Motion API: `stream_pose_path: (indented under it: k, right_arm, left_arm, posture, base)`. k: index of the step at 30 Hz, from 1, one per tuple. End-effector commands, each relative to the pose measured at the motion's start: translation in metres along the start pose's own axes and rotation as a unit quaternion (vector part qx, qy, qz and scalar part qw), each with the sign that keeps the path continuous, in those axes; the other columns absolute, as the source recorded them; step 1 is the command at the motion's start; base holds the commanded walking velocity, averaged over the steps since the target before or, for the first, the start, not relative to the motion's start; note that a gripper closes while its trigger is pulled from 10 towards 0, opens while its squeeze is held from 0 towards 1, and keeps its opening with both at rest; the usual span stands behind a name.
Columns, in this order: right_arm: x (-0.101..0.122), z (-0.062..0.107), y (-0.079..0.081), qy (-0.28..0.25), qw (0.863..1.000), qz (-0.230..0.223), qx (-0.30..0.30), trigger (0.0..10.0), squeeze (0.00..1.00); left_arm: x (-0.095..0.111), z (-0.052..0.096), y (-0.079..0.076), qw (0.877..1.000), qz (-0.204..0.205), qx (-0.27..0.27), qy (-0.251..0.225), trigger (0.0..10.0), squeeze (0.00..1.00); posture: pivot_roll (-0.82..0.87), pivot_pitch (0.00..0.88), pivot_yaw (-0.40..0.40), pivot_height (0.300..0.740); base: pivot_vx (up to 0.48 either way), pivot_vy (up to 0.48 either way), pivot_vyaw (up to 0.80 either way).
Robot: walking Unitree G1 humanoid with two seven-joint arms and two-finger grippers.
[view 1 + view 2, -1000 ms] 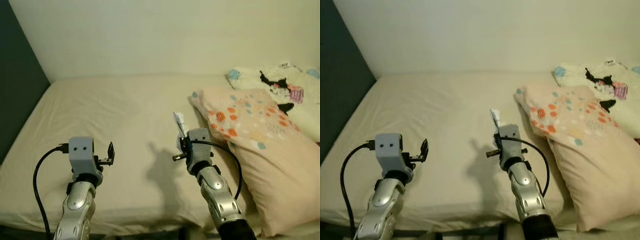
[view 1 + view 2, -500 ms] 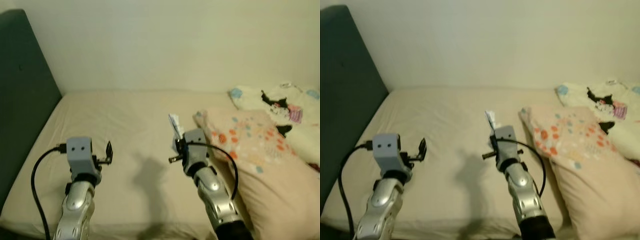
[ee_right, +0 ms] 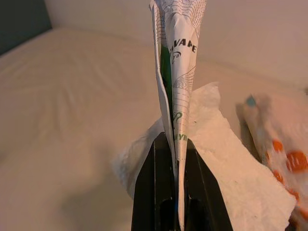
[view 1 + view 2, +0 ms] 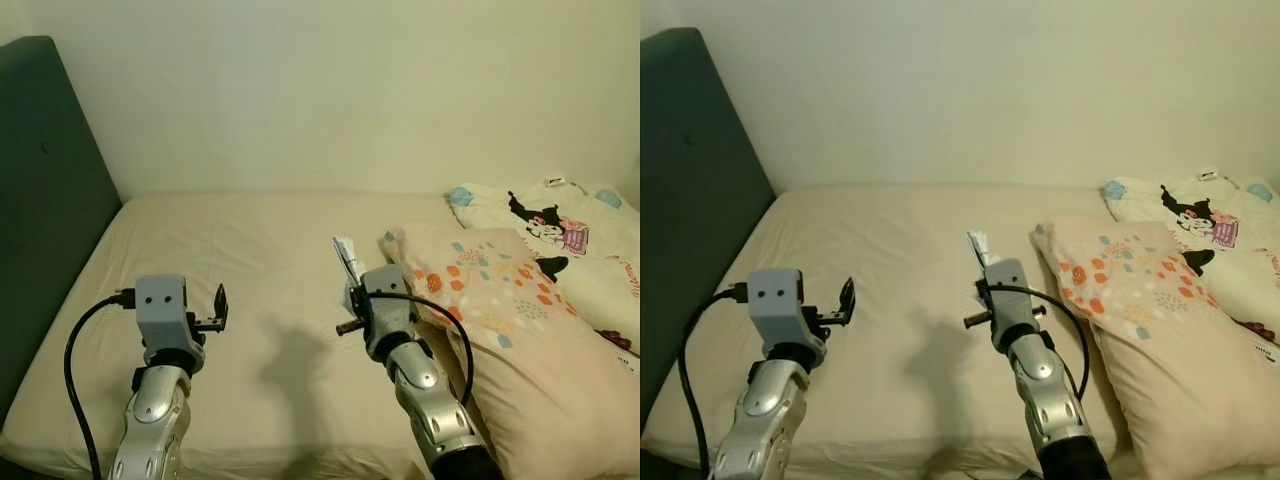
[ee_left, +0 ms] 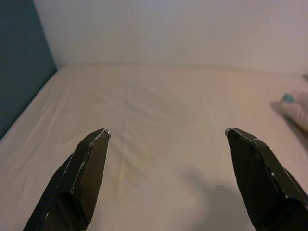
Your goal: Clean up the room
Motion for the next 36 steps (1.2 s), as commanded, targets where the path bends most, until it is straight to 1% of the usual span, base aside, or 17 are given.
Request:
stream_pose_path:
  k: [1, 3, 5, 10, 12, 17, 20, 22, 24, 25, 29, 31, 36]
  right_arm:
    - [-0.005, 0.001, 0.001, 0.009, 1.0, 0.004, -0.001, 10.0, 0.0]
    - [-0.005, 0.002, 0.001, 0.01, 1.0, 0.0, -0.001, 10.0, 0.0]
    - [-0.01, 0.004, 0.001, 0.016, 1.0, -0.004, 0.001, 10.0, 0.0]
    - [-0.019, 0.008, 0.003, 0.031, 0.999, -0.012, 0.003, 10.0, 0.0]
    - [-0.025, 0.009, 0.001, 0.045, 0.999, -0.02, -0.012, 10.0, 0.0]
    - [-0.03, 0.008, 0.001, 0.059, 0.998, -0.012, -0.026, 10.0, 0.0]
    - [-0.029, 0.008, 0.002, 0.058, 0.998, -0.016, -0.027, 10.0, 0.0]
    - [-0.031, 0.008, 0.002, 0.062, 0.997, -0.027, -0.021, 10.0, 0.0]
    - [-0.032, 0.008, 0.0, 0.064, 0.997, -0.032, -0.022, 10.0, 0.0]
    - [-0.031, 0.008, -0.002, 0.065, 0.997, -0.042, -0.027, 10.0, 0.0]
    - [-0.03, 0.007, 0.0, 0.062, 0.997, -0.042, -0.02, 10.0, 0.0]
    - [-0.028, 0.006, 0.001, 0.06, 0.998, -0.029, -0.012, 10.0, 0.0]
    - [-0.028, 0.006, 0.002, 0.06, 0.998, -0.03, -0.011, 10.0, 0.0]
  left_arm:
    - [-0.008, 0.002, -0.002, 1.0, -0.007, -0.006, 0.018, 10.0, 0.0]
    - [-0.009, 0.003, -0.002, 1.0, -0.007, -0.007, 0.02, 10.0, 0.0]
    - [-0.016, 0.006, -0.004, 0.999, -0.02, -0.008, 0.039, 10.0, 0.0]
    - [-0.022, 0.01, -0.007, 0.999, -0.017, -0.01, 0.048, 10.0, 0.0]
    - [-0.028, 0.011, -0.007, 0.998, -0.015, -0.011, 0.064, 10.0, 0.0]
    - [-0.03, 0.01, -0.004, 0.997, -0.025, -0.012, 0.069, 10.0, 0.0]
    - [-0.028, 0.008, -0.003, 0.997, -0.024, -0.014, 0.067, 10.0, 0.0]
    - [-0.028, 0.008, -0.004, 0.997, -0.021, -0.011, 0.068, 10.0, 0.0]
    - [-0.028, 0.008, -0.005, 0.997, -0.02, -0.011, 0.068, 10.0, 0.0]
    - [-0.028, 0.008, -0.008, 0.997, -0.023, -0.018, 0.068, 10.0, 0.0]
    - [-0.028, 0.009, -0.01, 0.997, -0.025, -0.024, 0.067, 10.0, 0.0]
    - [-0.027, 0.01, -0.013, 0.997, -0.026, -0.032, 0.064, 10.0, 0.0]
    - [-0.027, 0.01, -0.014, 0.997, -0.026, -0.03, 0.065, 10.0, 0.0]
  posture:
    - [-0.03, 0.052, -0.052, 0.74]
    - [-0.03, 0.052, -0.052, 0.74]
    - [-0.02, 0.055, -0.058, 0.74]
    - [-0.02, 0.054, -0.06, 0.74]
    - [-0.02, 0.055, -0.058, 0.74]
    - [-0.02, 0.059, -0.044, 0.74]
    - [-0.02, 0.057, -0.047, 0.74]
    - [-0.02, 0.057, -0.045, 0.74]
    - [-0.02, 0.062, -0.045, 0.74]
    - [-0.02, 0.064, -0.048, 0.74]
    - [-0.02, 0.067, -0.048, 0.74]
    - [-0.02, 0.068, -0.045, 0.74]
    - [-0.01, 0.069, -0.046, 0.74]
  base:
    - [0.0, 0.0, 0.0]
    - [0.0, 0.0, 0.0]
    - [0.0, 0.0, 0.0]
    - [0.0, 0.0, 0.0]
    - [0.0, 0.0, 0.0]
    - [0.0, 0.0, 0.0]
    - [0.0, 0.0, 0.0]
    - [0.0, 0.0, 0.0]
    - [0.0, 0.0, 0.0]
    - [0.0, 0.0, 0.0]
    - [0.0, 0.0, 0.0]
    - [0.0, 0.0, 0.8]
    - [0.0, 0.0, 0.8]
Point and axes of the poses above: a point about 5 cm out from each wrist's last joint towards the gripper, its own z axis pointing back from the gripper into the wrist, its own x axis along the axis of the wrist's last joint, y = z × x, the point moved 2 cm from there along -z, pointing out of the wrist towards the gripper, and after that the axes turned 2 degrees about -z, right-handed, at the moved point
